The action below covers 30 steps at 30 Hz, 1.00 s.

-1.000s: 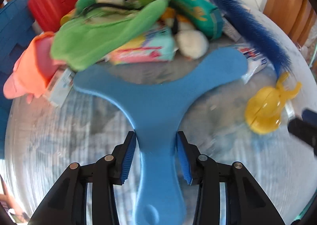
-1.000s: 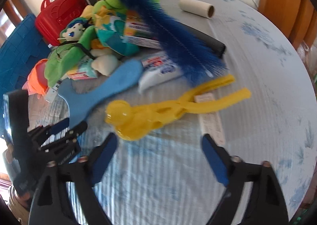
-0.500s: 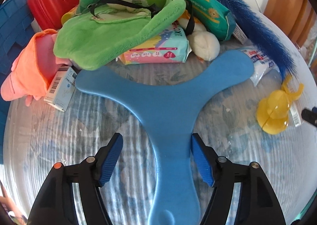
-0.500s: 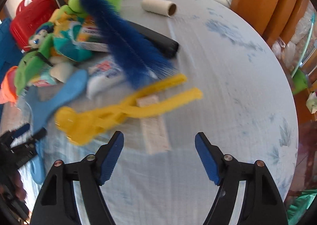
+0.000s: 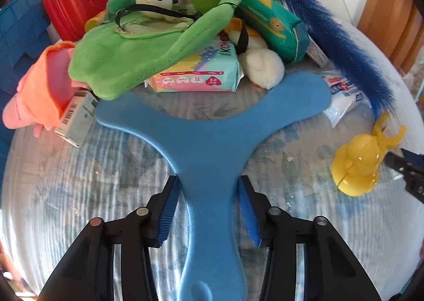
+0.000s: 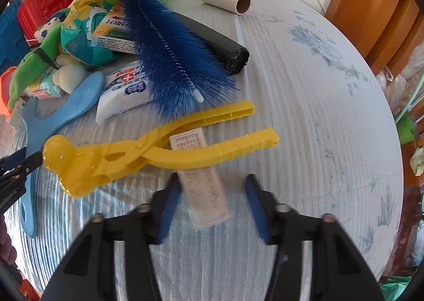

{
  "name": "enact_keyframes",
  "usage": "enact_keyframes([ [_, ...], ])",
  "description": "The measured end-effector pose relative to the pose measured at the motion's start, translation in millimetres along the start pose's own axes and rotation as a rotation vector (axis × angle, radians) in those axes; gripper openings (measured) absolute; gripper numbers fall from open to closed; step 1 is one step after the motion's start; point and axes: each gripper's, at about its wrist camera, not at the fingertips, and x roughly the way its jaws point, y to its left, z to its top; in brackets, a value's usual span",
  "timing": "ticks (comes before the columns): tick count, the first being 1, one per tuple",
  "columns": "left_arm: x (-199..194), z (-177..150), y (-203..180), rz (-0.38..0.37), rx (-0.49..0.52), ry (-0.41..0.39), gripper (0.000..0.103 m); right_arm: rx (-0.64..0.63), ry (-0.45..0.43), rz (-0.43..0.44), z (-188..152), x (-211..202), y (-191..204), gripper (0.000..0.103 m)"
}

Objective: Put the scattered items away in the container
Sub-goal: 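Grasp the blue Y-shaped toy with the left tool while the right grasps the white medicine box, then lift the blue toy and white box and carry them over the blue crate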

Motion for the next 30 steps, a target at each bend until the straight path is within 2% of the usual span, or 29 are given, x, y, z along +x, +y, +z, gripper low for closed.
enact_keyframes([
  [3, -3, -7, 2, 0.006, 0.003, 0.009, 0.044, 0.015, 0.019, -0.005, -6, -3, -4, 0.026],
  [9, -28, -25, 13, 0.015, 0.043, -0.013, 0.044, 0.061, 0.062, -0.006, -37, -21, -11, 0.026],
  [13, -59, -38, 14, 0.018, 0.053, -0.059, 0.043, 0.092, 0.051, -0.018, -56, -42, -16, 0.026],
  [16, -83, -48, 1, 0.027, 0.043, -0.101, 0.043, 0.111, 0.013, -0.043, -62, -68, -24, 0.026],
  [18, -85, -32, 17, 0.031, 0.033, -0.13, 0.043, 0.121, -0.018, -0.057, -63, -85, -29, 0.026],
  [21, -110, -4, 44, 0.041, 0.018, -0.182, 0.043, 0.125, -0.066, -0.06, -61, -109, -30, 0.026],
  [25, -141, 9, 55, 0.06, 0.0, -0.257, 0.043, 0.103, -0.145, -0.03, -51, -137, -22, 0.026],
  [30, -170, 13, 67, 0.083, -0.033, -0.309, 0.043, 0.034, -0.241, 0.031, -32, -166, 3, 0.026],
])
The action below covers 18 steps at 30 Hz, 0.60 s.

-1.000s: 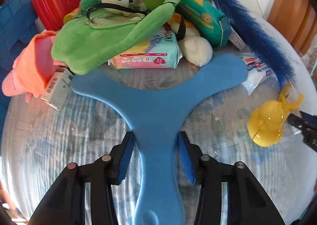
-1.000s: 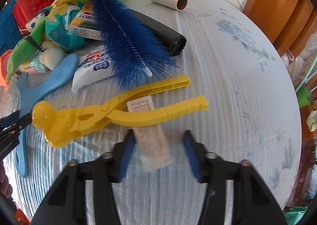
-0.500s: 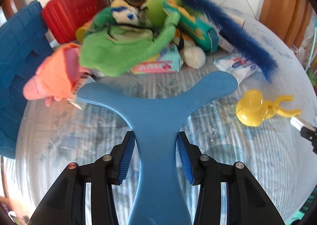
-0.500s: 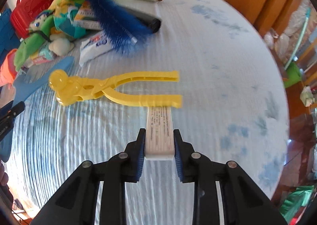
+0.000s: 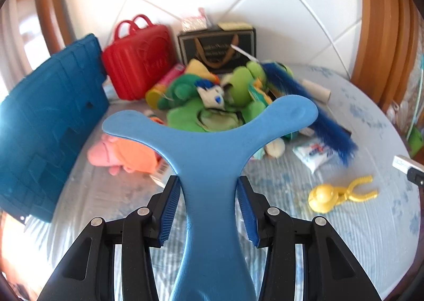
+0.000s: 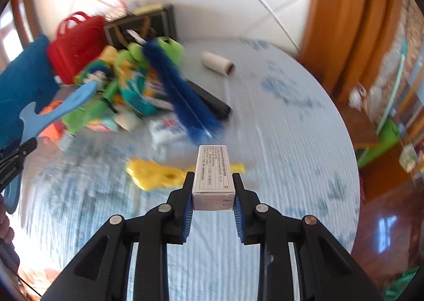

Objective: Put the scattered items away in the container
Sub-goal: 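Lift the blue toy and white box and carry them over the blue crate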

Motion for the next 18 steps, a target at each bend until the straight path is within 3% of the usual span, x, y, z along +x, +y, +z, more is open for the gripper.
enact_keyframes([
  [8, -28, 11, 43, 0.022, -0.056, -0.056, 0.043, -0.113, -0.118, 0.116, 37, -22, 69, 0.026],
  [18, -49, 31, 143, -0.004, -0.032, -0.174, 0.043, -0.136, -0.257, 0.136, 63, -57, 182, 0.026],
])
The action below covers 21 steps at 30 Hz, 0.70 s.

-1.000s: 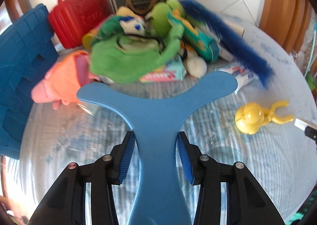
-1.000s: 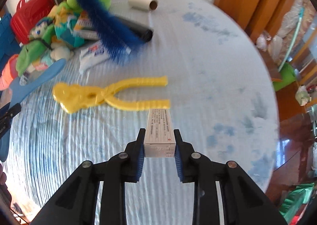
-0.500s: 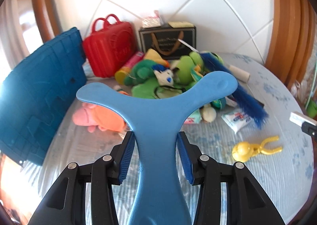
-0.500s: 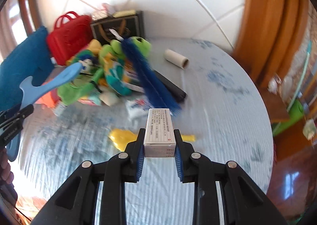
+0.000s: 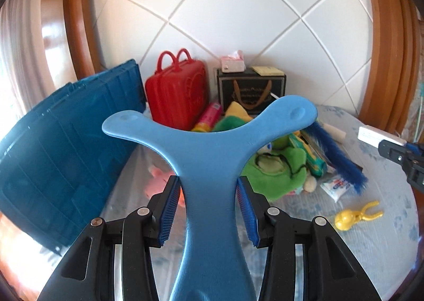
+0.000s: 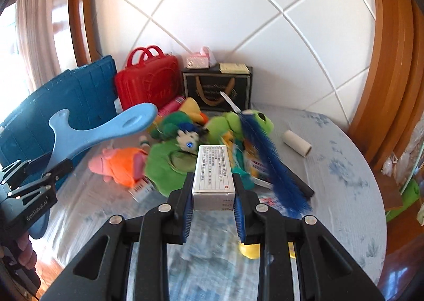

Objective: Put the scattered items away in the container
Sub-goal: 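Lift the blue toy and white box and carry them over the blue crate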

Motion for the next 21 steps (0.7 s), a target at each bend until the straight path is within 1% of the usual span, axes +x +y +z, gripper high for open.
enact_keyframes([
  [2, -3, 4, 22, -0.001, 0.016, -0.015, 0.043, -0.002, -0.025, -0.007, 8, -1, 27, 0.026],
  [5, -7, 8, 47, 0.004, 0.021, -0.03, 0.044, 0.0, -0.044, -0.002, 18, -3, 58, 0.026],
  [8, -14, 13, 70, 0.008, -0.002, -0.045, 0.044, -0.023, -0.059, 0.008, 26, -7, 84, 0.026],
  [10, -18, 15, 80, 0.02, -0.021, -0.059, 0.044, -0.038, -0.064, 0.019, 31, -6, 95, 0.026],
  [16, -34, 26, 105, 0.092, -0.08, -0.106, 0.044, -0.116, -0.107, 0.087, 51, -5, 124, 0.026],
  [21, -50, 38, 141, 0.165, -0.131, -0.142, 0.044, -0.162, -0.156, 0.154, 72, -12, 154, 0.026],
])
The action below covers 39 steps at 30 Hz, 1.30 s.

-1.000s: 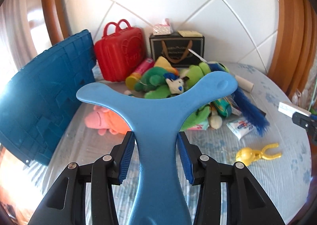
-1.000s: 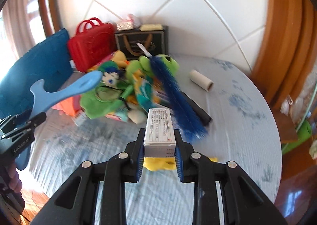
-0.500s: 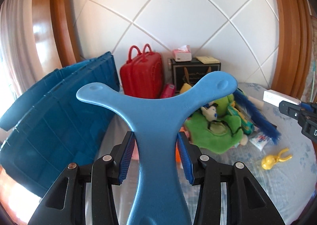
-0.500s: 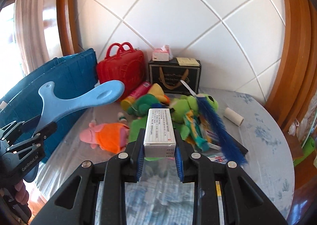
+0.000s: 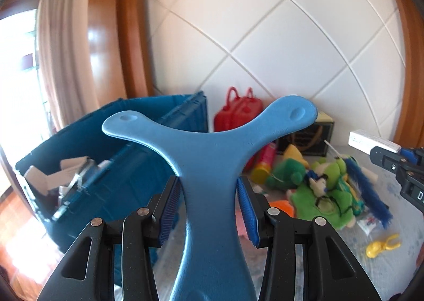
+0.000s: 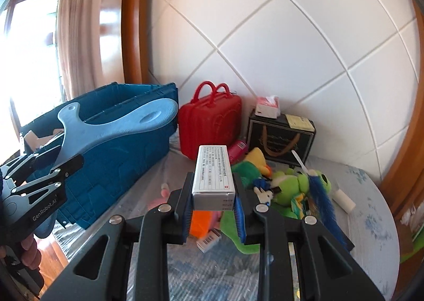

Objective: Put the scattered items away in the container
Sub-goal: 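Lift the blue toy and white box and carry them over the blue crate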

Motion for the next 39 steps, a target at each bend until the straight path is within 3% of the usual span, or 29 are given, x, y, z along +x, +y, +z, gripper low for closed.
enact_keyframes([
  [11, 18, 28, 155, 0.163, -0.068, -0.034, 0.044, -0.085, -0.088, 0.175, 52, 35, 137, 0.026],
  [20, 56, 32, 275, 0.221, -0.078, 0.007, 0.044, -0.113, -0.054, 0.275, 77, 85, 274, 0.026],
  [28, 91, 30, 314, 0.177, -0.097, 0.052, 0.044, -0.149, 0.006, 0.289, 80, 114, 341, 0.026],
  [39, 110, 33, 326, 0.131, -0.103, 0.074, 0.047, -0.145, 0.02, 0.243, 87, 131, 357, 0.026],
])
